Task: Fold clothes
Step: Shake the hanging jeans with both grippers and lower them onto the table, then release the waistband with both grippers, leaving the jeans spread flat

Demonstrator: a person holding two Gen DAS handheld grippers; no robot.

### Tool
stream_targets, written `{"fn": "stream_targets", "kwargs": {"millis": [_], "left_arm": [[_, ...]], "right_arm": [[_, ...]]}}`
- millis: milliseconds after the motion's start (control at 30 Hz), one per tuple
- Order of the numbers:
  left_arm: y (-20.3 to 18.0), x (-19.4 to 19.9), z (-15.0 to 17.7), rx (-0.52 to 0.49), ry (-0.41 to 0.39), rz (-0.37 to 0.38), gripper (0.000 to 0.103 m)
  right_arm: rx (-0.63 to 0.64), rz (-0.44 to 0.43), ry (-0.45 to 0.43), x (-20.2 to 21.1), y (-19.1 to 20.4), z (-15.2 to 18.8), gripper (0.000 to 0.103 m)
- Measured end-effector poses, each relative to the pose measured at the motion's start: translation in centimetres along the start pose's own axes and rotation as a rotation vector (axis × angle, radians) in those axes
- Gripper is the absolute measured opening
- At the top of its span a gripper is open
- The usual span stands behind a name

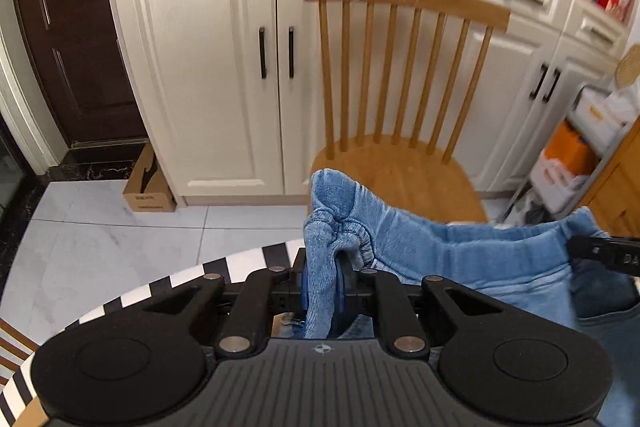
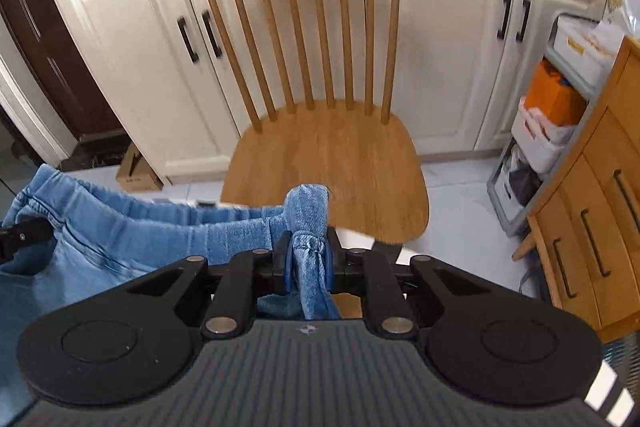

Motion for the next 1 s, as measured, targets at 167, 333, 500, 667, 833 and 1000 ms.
{"fn": "stream_targets", "kwargs": {"millis": [167,333,500,667,833,1000], "left_arm": [[0.2,-1.2,1.0,-0.045,0.013,-0.018,0.018],[-0.4,-1.1,1.2,-0.082,0.007,-0.057,0.022],[-0.2,0.8,1.8,-0.06,-0.011,-0.149,0.055],[1.4,6.5,2.2,-0.083,-0.068,-0.153,0.066],[2.4,14.2,3.9,-0.033,-0.061,-0.078,0.067],[1.8,23.1,8.3,-0.066,-0.05,-0.036,0.069]], "right_arm": [[-0.031,-0.025,0.01,-0.8,-0.9,0.6,0.016],[-0.047,0.012,-0.006,-0.9,-0.7,1.1,0.03],[-0.108,0.043,-0.063,1.1,-1.3,1.8,0.041],[0.009,0.08,-0.183,7.8,-1.2,2.9,0.049],[0.053,-0.067,-0.151,16.1,0.6,6.5,0.054],[-0.024,-0.192,-0.091,24.1,3.3,12.4,0.054]]}}
Point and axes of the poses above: each gripper's, at about its wrist camera, not at the fingertips, and x roughly against the way its jaws point, y to its left, z to its underside, the point moved 2 cm from there along -x, roughly the way its jaws point, and after that the axes turned 4 degrees about -y, right-handed, at the moved point
